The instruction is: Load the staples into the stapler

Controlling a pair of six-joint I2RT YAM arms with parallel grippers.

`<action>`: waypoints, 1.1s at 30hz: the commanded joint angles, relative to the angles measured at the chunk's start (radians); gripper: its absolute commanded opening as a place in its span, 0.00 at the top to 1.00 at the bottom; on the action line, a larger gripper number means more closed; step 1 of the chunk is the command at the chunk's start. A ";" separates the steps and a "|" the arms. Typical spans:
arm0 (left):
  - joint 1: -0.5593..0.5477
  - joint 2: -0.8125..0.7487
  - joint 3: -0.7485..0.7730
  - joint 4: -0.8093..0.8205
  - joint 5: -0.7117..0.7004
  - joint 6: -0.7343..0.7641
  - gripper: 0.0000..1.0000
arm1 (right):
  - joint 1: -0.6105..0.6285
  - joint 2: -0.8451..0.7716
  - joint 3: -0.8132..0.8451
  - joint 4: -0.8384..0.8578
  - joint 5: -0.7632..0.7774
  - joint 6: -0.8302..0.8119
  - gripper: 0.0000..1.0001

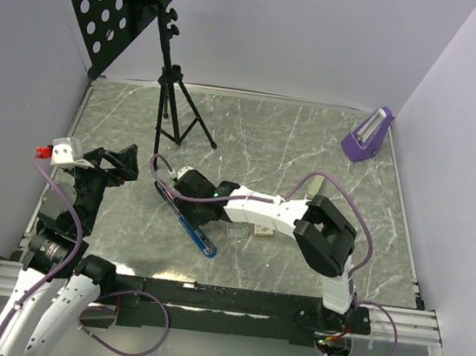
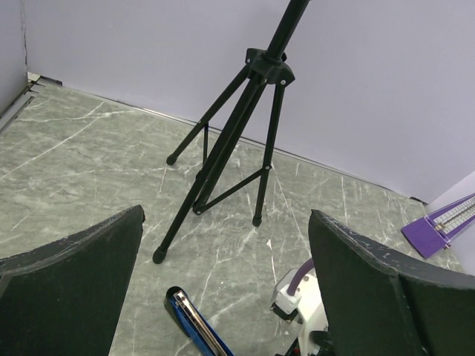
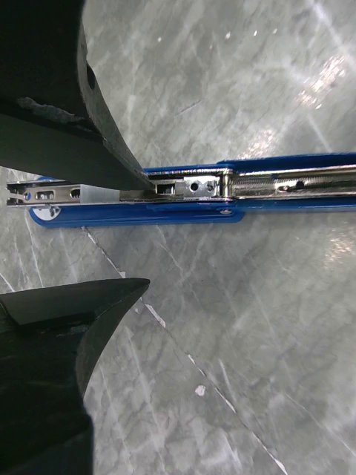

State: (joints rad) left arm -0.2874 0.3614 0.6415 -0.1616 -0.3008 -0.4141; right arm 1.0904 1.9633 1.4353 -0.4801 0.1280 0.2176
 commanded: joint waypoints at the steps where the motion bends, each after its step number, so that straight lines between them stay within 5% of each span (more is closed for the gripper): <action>1: 0.002 -0.010 0.004 0.027 0.000 -0.014 0.03 | -0.001 0.014 0.033 -0.020 0.007 -0.007 0.42; 33: 0.002 0.014 0.000 0.028 -0.003 -0.019 0.03 | 0.051 -0.159 -0.174 -0.078 0.008 0.063 0.42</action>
State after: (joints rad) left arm -0.2874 0.3641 0.6415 -0.1616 -0.3012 -0.4149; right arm 1.1179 1.8668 1.2949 -0.5125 0.1169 0.2615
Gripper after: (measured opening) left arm 0.969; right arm 0.580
